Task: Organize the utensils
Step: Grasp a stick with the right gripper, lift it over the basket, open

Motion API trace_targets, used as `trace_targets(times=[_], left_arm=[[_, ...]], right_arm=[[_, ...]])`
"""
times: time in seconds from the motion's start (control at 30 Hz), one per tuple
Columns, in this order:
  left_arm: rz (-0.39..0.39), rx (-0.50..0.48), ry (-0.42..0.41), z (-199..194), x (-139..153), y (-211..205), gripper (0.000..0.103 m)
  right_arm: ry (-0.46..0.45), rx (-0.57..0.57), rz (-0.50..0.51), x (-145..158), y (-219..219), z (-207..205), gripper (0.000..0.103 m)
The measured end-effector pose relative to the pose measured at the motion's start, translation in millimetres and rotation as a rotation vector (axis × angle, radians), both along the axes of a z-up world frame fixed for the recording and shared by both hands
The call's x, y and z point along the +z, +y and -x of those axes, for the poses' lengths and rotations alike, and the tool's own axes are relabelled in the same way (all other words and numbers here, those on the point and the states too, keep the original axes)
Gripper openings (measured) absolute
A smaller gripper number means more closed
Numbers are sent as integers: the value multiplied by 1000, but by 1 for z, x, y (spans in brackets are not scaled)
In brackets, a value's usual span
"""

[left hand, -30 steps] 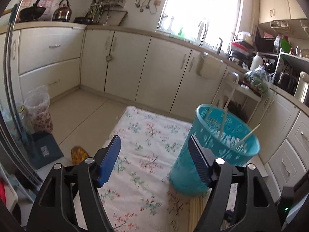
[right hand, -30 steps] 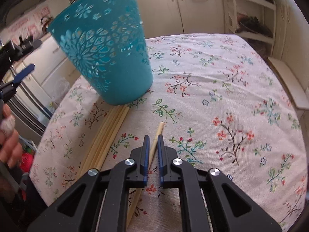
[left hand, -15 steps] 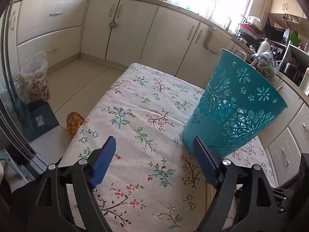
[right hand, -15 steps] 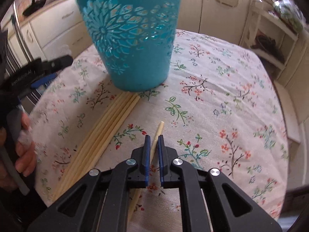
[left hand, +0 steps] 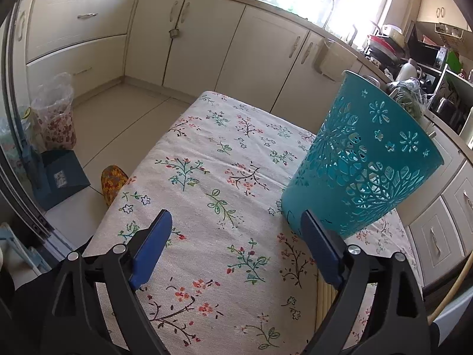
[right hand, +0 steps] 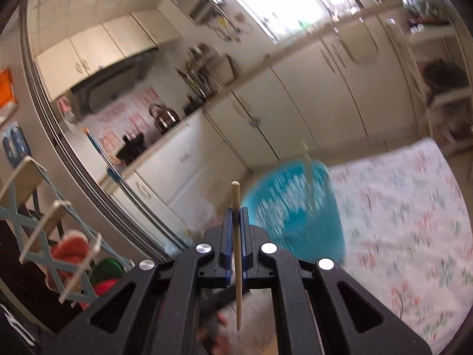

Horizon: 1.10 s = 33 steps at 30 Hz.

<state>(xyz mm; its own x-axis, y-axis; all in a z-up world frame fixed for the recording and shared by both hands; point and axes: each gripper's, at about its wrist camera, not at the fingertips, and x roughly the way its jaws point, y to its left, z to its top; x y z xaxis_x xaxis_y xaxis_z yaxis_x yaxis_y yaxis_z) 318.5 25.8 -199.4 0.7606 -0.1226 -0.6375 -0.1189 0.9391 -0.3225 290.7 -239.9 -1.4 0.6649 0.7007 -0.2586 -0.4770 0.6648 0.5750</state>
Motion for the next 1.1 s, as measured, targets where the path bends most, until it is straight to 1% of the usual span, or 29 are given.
trace_targets(times=[0.1, 0.2, 0.3, 0.33, 0.43, 0.57, 0.6, 0.73, 0.8, 0.83, 0.87, 0.97, 1.03, 1.07, 1.1], left_arm=[[12, 2, 2, -1, -1, 2, 85], [27, 8, 1, -1, -2, 5, 85], [34, 10, -2, -2, -3, 6, 85], [35, 9, -3, -2, -2, 6, 85], [38, 9, -5, -2, -2, 7, 85], [39, 10, -6, -1, -3, 7, 85], [39, 9, -6, -1, -3, 6, 85], [38, 8, -4, -2, -3, 6, 86], [38, 7, -1, -3, -3, 6, 86], [39, 7, 0, -3, -3, 7, 86], [40, 7, 0, -3, -3, 7, 86], [43, 9, 1, -4, -3, 7, 86], [44, 9, 1, -4, -4, 8, 86], [44, 10, 0, -4, -4, 8, 86], [43, 9, 0, -4, -4, 7, 86]], right_arm=[[-70, -13, -25, 30, 6, -20, 5], [-116, -46, -33, 51, 8, -29, 5], [-156, -117, 0, 62, 7, -41, 5], [-178, -165, 38, 64, 10, -46, 5], [-202, -250, 128, 51, 16, -59, 5], [-198, -289, 230, 19, 32, -69, 5], [-177, -282, 252, 5, 37, -73, 5], [-94, -247, 304, -28, 44, -83, 6], [-46, -234, 318, -39, 44, -83, 11], [-42, -235, 314, -37, 44, -80, 17], [-47, -239, 306, -36, 41, -76, 20], [-95, -259, 291, -23, 32, -51, 21], [-136, -280, 271, -15, 25, -26, 23], [-144, -293, 266, -15, 22, -13, 27], [-141, -305, 263, -19, 20, -2, 28]])
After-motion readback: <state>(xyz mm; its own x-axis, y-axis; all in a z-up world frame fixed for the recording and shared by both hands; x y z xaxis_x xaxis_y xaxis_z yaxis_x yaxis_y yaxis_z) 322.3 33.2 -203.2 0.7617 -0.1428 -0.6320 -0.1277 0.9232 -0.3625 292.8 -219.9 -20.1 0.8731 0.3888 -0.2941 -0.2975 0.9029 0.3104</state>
